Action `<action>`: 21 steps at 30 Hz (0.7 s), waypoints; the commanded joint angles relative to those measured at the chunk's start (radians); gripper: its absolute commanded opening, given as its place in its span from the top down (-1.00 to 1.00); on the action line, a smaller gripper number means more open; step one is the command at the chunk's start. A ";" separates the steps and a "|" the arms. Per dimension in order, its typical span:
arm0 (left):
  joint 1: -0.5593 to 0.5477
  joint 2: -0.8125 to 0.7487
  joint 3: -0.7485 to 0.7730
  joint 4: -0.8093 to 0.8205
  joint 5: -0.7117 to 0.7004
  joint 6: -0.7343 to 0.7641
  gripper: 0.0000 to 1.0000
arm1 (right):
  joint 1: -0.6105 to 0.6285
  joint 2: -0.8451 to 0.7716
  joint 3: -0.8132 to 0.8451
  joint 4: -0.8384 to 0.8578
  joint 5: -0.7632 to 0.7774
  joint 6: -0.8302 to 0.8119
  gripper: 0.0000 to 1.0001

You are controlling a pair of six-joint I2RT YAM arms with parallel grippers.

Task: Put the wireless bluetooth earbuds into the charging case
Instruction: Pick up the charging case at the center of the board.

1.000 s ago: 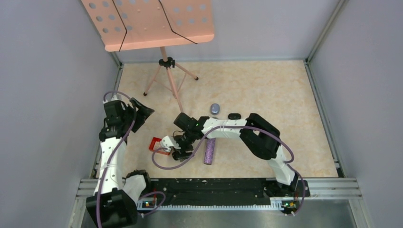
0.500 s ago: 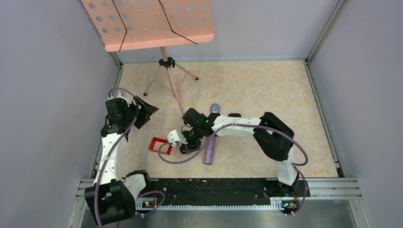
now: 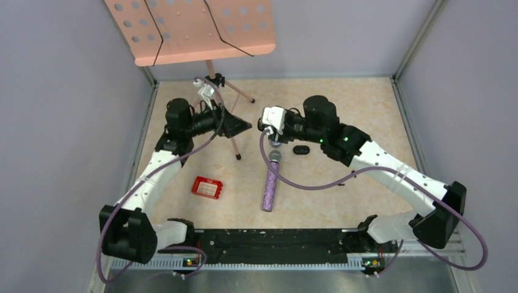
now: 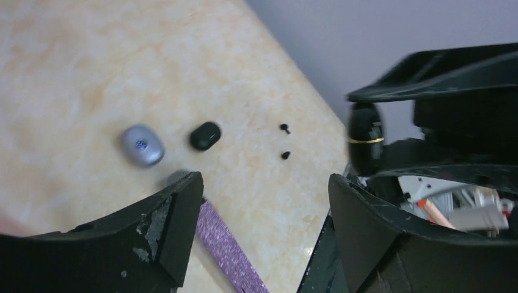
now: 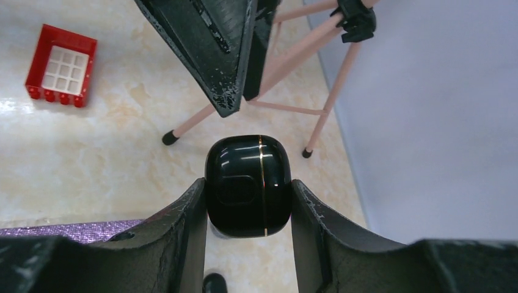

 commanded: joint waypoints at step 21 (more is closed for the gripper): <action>-0.129 0.434 0.332 0.559 0.403 -0.203 0.04 | -0.016 0.045 -0.015 0.239 0.189 -0.064 0.46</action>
